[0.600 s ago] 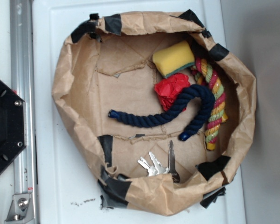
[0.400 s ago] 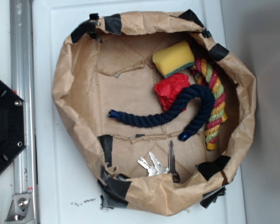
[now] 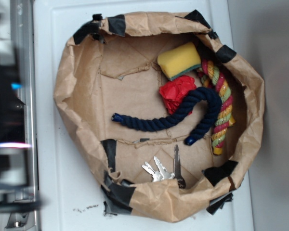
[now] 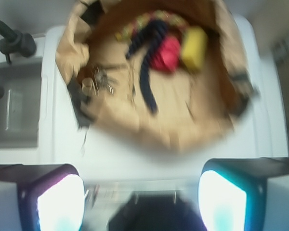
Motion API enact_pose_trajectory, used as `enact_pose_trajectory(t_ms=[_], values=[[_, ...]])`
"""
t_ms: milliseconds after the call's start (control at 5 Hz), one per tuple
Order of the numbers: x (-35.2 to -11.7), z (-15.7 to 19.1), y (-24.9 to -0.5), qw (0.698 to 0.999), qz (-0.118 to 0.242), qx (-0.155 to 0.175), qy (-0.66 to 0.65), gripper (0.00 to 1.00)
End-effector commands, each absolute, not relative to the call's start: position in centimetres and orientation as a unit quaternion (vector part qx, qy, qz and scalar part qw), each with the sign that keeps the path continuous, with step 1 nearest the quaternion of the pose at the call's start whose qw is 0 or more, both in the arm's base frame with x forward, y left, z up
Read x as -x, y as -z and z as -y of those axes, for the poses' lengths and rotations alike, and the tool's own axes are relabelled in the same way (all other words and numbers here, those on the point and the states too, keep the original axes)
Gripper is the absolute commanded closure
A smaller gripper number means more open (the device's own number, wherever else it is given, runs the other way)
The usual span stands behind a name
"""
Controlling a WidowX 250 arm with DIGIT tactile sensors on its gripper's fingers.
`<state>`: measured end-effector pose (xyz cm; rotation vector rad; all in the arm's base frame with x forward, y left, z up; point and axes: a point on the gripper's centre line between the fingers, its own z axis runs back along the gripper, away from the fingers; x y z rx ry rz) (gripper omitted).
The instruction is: Grab the blue rope.
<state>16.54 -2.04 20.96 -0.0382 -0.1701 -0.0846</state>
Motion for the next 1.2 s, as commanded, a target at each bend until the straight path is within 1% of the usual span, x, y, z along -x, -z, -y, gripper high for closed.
enact_pose_trajectory(t_ms=[0, 200, 400, 600, 800, 1000], values=[[-24.6, 1.4, -13.0, 0.997, 0.048, 0.027, 0.059, 0.0], [-26.9, 0.5, -9.6, 0.997, 0.026, 0.035, 0.067, 0.0], [-28.9, -0.3, -8.2, 0.996, 0.026, 0.027, 0.075, 0.0], [-30.7, -1.4, -10.0, 0.994, 0.067, 0.017, 0.09, 0.0], [-30.9, -0.9, -13.4, 0.987, 0.107, -0.013, 0.119, 0.0], [-31.3, -0.5, -12.7, 0.985, 0.096, -0.037, 0.142, 0.0]])
